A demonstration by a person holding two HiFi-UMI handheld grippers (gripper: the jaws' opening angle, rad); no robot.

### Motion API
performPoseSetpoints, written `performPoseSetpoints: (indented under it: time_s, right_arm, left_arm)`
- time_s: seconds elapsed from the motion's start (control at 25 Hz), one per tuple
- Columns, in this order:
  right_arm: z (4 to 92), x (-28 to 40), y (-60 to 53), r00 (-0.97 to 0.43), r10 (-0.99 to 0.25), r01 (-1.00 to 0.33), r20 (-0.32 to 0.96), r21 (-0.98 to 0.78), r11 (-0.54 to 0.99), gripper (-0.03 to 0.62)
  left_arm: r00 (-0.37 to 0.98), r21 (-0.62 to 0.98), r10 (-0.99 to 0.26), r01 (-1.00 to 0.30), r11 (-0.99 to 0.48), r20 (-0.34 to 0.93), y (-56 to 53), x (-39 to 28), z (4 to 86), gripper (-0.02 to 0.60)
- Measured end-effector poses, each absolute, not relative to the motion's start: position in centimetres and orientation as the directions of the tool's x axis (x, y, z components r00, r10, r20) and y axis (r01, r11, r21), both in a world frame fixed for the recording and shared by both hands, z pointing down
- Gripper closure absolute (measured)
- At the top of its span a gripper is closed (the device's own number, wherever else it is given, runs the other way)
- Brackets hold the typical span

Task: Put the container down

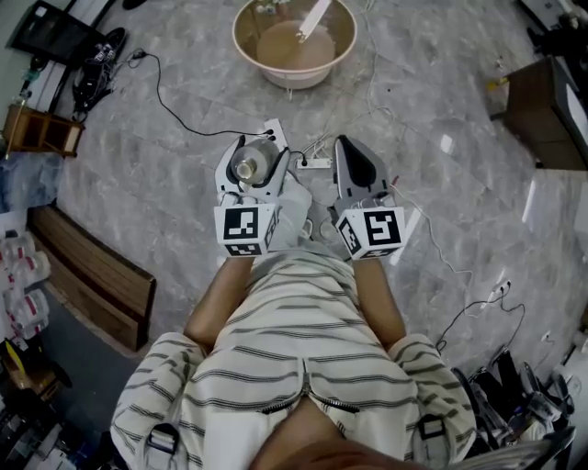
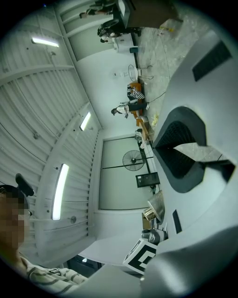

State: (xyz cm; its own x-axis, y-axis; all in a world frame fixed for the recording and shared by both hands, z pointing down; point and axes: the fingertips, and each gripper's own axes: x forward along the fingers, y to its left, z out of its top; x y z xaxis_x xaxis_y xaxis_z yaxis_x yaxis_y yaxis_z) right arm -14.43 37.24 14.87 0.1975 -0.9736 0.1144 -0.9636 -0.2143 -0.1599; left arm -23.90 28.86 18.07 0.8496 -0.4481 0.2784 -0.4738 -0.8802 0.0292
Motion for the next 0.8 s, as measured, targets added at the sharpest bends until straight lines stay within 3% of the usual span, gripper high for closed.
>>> performPoseSetpoints:
  time_s: [0.8]
  right_arm:
    - [16.1,-1.4,20.0,0.17,-0.966,-0.971,0.193,-0.134,-0.197,0.587]
  left_arm:
    - [0.837,0.085,-0.445,-0.493,-0.866,0.319,12.5,-11.3,19.8,0.252]
